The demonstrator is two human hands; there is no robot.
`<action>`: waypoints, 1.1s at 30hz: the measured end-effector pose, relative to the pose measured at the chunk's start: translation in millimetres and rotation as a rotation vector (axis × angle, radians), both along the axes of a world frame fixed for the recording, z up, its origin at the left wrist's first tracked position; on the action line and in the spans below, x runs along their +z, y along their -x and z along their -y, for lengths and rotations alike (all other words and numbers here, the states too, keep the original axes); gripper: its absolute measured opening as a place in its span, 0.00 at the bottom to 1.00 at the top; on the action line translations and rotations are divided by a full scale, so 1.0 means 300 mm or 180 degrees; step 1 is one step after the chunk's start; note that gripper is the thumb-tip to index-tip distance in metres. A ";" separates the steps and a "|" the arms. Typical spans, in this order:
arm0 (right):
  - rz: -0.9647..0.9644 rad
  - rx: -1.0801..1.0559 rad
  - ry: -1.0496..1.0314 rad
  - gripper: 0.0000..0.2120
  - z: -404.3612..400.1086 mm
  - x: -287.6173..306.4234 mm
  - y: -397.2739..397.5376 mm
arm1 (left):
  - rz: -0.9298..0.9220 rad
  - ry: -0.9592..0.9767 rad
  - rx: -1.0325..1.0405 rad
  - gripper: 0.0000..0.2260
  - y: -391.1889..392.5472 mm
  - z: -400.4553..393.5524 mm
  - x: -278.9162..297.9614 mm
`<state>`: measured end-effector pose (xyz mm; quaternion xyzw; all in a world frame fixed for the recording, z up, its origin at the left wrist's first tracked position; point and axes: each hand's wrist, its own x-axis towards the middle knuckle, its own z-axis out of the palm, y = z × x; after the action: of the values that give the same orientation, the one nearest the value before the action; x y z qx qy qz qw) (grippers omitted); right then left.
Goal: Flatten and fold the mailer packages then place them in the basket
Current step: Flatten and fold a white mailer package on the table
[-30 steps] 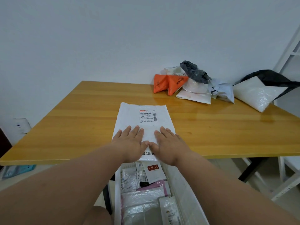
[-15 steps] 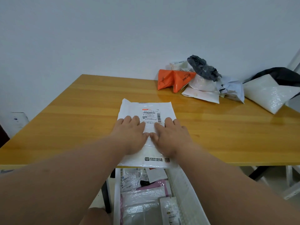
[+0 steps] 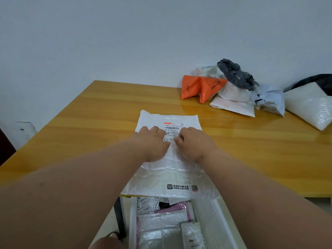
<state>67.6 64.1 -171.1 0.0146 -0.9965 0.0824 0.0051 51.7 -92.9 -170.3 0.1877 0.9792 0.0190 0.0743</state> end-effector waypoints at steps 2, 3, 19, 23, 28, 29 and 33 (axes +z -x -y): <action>0.0004 -0.0038 0.0053 0.19 -0.002 -0.004 0.026 | -0.0015 0.0043 -0.0014 0.24 0.031 -0.008 -0.001; 0.0040 -0.0046 0.0026 0.21 -0.003 -0.006 0.033 | -0.0029 0.0069 -0.0007 0.22 0.045 -0.012 0.000; 0.0061 0.0053 0.0045 0.10 -0.019 -0.014 0.123 | -0.0027 -0.0467 0.0091 0.16 0.152 -0.020 -0.050; -0.0017 -0.0036 0.0093 0.18 -0.032 -0.012 0.165 | -0.0267 -0.0149 0.0178 0.21 0.176 -0.015 -0.028; 0.0138 -0.0077 -0.0361 0.26 -0.009 -0.022 0.188 | -0.0450 0.0231 0.0166 0.21 0.211 -0.031 -0.044; 0.0117 -0.0068 -0.0465 0.25 -0.003 -0.026 0.187 | -0.0526 0.0318 0.0138 0.20 0.213 -0.034 -0.044; -0.0010 0.0040 -0.0656 0.25 -0.007 -0.039 0.183 | -0.0758 0.0261 0.0052 0.19 0.224 -0.037 -0.045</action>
<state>12.7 66.2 -182.6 0.0214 -0.9995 -0.0205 0.0047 -15.4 -81.7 -183.7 0.1774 0.9826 -0.0429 -0.0350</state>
